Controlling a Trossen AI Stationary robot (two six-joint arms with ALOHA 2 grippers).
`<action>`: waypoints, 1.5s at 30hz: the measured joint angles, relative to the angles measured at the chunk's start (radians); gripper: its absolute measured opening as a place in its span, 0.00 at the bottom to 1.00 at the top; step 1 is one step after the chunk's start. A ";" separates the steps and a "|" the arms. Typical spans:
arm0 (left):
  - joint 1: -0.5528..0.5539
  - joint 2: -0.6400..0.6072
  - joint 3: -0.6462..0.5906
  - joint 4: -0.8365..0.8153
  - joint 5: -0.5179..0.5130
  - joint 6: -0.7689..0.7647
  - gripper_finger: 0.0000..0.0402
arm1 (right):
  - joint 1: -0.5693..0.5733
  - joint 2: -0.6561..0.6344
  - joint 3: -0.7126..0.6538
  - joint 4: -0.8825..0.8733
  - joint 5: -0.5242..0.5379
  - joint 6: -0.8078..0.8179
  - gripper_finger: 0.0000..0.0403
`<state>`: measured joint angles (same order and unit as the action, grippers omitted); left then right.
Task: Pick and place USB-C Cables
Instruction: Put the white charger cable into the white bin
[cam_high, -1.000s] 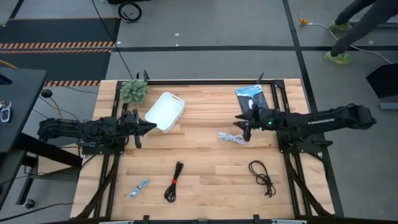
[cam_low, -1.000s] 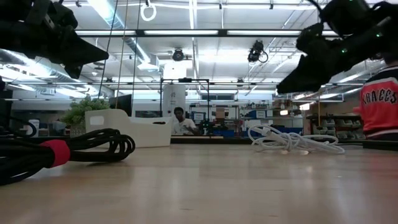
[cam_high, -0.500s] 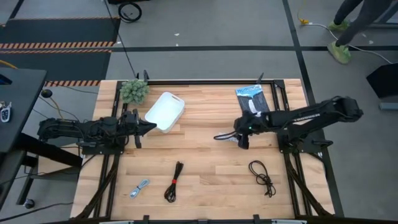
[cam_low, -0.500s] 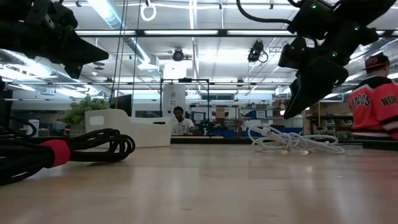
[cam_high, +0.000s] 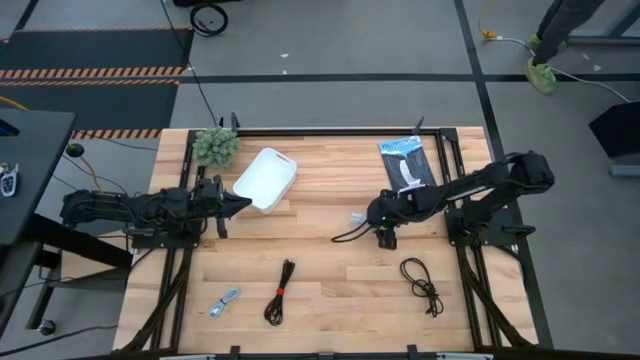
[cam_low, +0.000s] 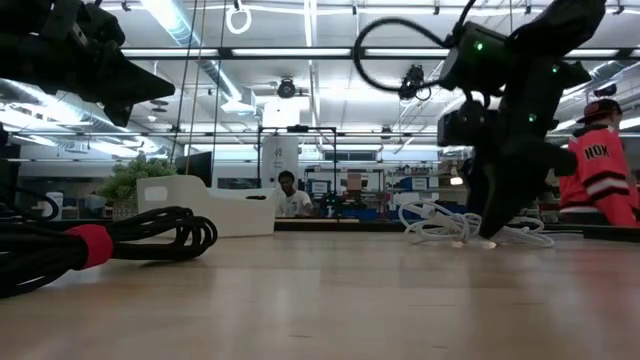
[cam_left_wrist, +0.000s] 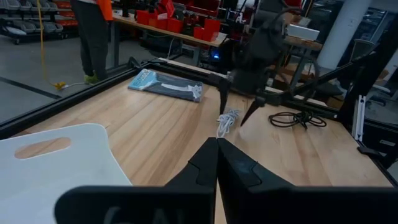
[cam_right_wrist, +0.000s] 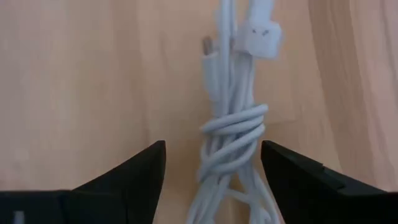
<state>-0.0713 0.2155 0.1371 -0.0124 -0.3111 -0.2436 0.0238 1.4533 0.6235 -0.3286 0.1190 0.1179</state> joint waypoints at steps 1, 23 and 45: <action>0.000 0.000 0.000 0.000 0.000 0.000 0.03 | 0.000 0.011 0.000 -0.001 0.015 -0.006 0.64; 0.000 0.000 0.000 0.001 0.000 0.000 0.03 | -0.064 0.036 0.104 0.151 -0.034 -0.170 0.15; 0.000 0.000 0.000 0.001 0.000 0.000 0.03 | -0.110 0.441 0.676 0.309 0.044 -0.757 0.14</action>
<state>-0.0713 0.2153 0.1368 -0.0118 -0.3109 -0.2437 -0.0864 1.8940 1.2991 -0.0196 0.1631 -0.6387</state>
